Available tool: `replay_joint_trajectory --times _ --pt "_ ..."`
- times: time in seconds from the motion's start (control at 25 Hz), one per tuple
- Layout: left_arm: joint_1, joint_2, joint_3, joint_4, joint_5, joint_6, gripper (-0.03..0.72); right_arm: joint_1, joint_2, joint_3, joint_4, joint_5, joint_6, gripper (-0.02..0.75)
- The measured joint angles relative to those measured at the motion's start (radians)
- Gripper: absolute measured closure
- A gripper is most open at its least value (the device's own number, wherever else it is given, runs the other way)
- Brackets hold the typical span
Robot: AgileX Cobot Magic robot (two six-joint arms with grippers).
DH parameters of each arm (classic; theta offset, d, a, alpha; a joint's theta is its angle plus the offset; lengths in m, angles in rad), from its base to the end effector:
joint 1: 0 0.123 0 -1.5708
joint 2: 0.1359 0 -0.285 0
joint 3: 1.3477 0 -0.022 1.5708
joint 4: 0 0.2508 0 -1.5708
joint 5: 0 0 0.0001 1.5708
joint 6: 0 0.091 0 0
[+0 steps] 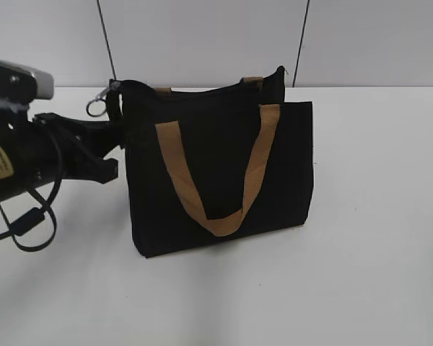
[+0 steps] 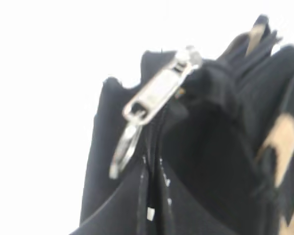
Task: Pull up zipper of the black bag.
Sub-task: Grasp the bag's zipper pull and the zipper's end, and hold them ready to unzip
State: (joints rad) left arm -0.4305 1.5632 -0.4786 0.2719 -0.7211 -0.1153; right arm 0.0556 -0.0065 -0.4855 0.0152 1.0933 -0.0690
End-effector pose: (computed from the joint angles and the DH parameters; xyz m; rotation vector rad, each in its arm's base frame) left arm 0.2447 -0.1301 0.1808 0.6038 1.7805 -0.4001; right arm -0.0056 0.0009 0.2706 -0.1307 2.0807 0.0102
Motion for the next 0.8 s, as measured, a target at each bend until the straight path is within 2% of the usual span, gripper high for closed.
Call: replay_joint_trajectory --times 0.36,0.8 --pt "0.000 -0.181 0.001 -0.040 0.026 0.000 0.694 0.000 0.000 0.000 0.000 0.000 0.000 0.430" --pt "0.000 -0.217 0.000 -0.045 0.032 0.000 0.694 0.000 0.000 0.000 0.001 0.000 0.000 0.430"
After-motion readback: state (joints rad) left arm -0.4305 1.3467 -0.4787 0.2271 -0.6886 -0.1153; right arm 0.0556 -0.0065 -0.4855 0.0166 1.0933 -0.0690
